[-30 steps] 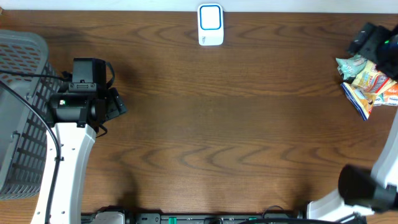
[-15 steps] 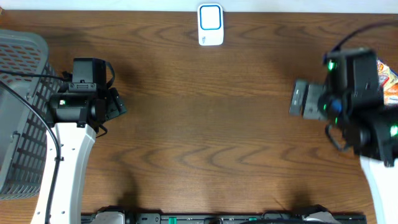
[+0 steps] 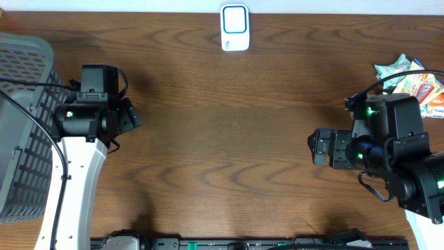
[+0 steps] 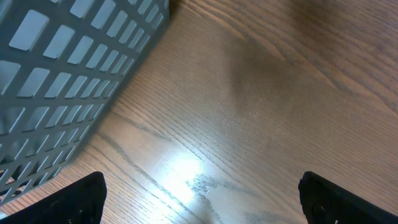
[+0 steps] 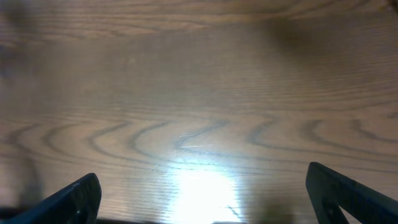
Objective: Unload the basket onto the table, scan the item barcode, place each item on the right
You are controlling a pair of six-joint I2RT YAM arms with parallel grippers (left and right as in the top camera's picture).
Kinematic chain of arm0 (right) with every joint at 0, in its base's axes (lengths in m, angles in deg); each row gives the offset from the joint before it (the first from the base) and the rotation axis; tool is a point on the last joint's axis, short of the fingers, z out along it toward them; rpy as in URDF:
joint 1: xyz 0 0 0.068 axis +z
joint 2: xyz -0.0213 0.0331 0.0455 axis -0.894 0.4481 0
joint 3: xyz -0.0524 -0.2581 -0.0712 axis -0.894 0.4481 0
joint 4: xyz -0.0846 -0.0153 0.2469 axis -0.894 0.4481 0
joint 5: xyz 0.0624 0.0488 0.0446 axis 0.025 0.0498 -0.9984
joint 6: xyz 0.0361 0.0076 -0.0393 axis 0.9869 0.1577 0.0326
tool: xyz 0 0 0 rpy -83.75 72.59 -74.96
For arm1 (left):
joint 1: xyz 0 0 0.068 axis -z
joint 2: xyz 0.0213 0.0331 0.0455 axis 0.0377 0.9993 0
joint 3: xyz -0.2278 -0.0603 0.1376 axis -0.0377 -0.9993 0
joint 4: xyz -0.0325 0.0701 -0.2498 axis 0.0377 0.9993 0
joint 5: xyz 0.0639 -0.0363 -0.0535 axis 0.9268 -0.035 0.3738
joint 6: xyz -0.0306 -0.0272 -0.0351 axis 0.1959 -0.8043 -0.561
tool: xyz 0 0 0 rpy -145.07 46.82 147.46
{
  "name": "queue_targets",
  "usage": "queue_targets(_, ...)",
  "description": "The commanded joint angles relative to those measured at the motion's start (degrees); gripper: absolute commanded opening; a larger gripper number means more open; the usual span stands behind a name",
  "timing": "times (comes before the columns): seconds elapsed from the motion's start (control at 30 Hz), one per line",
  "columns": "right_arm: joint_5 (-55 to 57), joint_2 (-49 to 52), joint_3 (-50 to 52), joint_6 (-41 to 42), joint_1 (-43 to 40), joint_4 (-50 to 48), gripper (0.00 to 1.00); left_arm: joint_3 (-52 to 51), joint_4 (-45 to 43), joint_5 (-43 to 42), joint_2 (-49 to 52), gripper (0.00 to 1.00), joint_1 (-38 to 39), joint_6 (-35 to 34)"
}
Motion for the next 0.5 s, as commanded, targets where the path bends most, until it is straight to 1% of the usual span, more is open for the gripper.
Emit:
queue_targets(0.0, -2.1, 0.1, 0.3, -0.7, 0.3, 0.0, 0.99, 0.2, 0.2, 1.2, 0.0, 0.98, -0.2, 0.3)
queue_targets(0.27, -1.6, 0.1, 0.3, -0.7, 0.3, 0.5, 0.99, 0.2, 0.2, 1.2, 0.0, 0.98, -0.2, 0.3)
queue_targets(0.4, -1.6, 0.1, 0.3, -0.7, 0.3, 2.4, 0.99, 0.2, 0.2, 1.2, 0.0, 0.98, -0.2, 0.3)
queue_targets(0.47, 0.6, 0.1, 0.4, -2.3, 0.3, 4.0, 0.99, 0.2, 0.2, 1.2, 0.0, 0.98, -0.2, 0.3)
